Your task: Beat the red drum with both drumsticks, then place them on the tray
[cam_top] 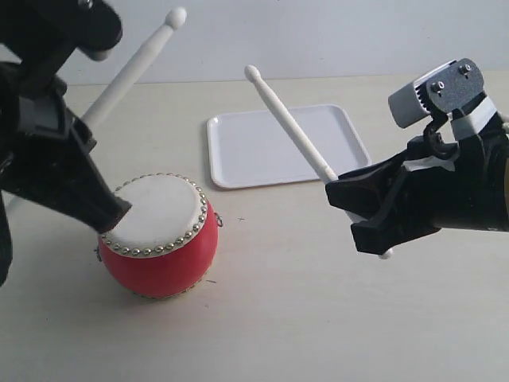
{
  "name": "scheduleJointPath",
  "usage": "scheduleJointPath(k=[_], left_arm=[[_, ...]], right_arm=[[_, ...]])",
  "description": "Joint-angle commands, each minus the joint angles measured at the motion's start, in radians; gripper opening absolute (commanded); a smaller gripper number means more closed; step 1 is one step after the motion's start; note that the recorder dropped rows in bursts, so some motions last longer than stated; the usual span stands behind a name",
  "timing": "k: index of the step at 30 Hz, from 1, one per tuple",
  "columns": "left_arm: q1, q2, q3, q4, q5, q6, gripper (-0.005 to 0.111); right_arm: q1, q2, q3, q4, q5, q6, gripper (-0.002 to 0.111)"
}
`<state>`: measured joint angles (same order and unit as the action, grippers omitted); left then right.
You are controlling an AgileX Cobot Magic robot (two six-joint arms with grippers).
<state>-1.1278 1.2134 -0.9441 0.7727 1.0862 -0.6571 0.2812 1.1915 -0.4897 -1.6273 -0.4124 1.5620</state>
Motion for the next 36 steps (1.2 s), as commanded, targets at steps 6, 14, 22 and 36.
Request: scheduleJointPath(k=[6, 14, 22, 36], left_arm=[[0.0, -0.061, 0.153, -0.028, 0.04, -0.136, 0.0], [0.0, -0.061, 0.183, -0.105, 0.091, -0.073, 0.0], [0.0, -0.061, 0.202, -0.113, 0.071, -0.14, 0.0], [0.0, -0.171, 0.323, -0.071, 0.024, -0.206, 0.0]], right_arm=[[0.003, -0.005, -0.007, -0.003, -0.096, -0.019, 0.0], [0.003, -0.005, -0.007, -0.001, -0.222, -0.008, 0.0], [0.044, -0.003, -0.007, -0.001, -0.277, 0.016, 0.0], [0.291, 0.028, -0.007, -0.05, 0.008, 0.157, 0.0]])
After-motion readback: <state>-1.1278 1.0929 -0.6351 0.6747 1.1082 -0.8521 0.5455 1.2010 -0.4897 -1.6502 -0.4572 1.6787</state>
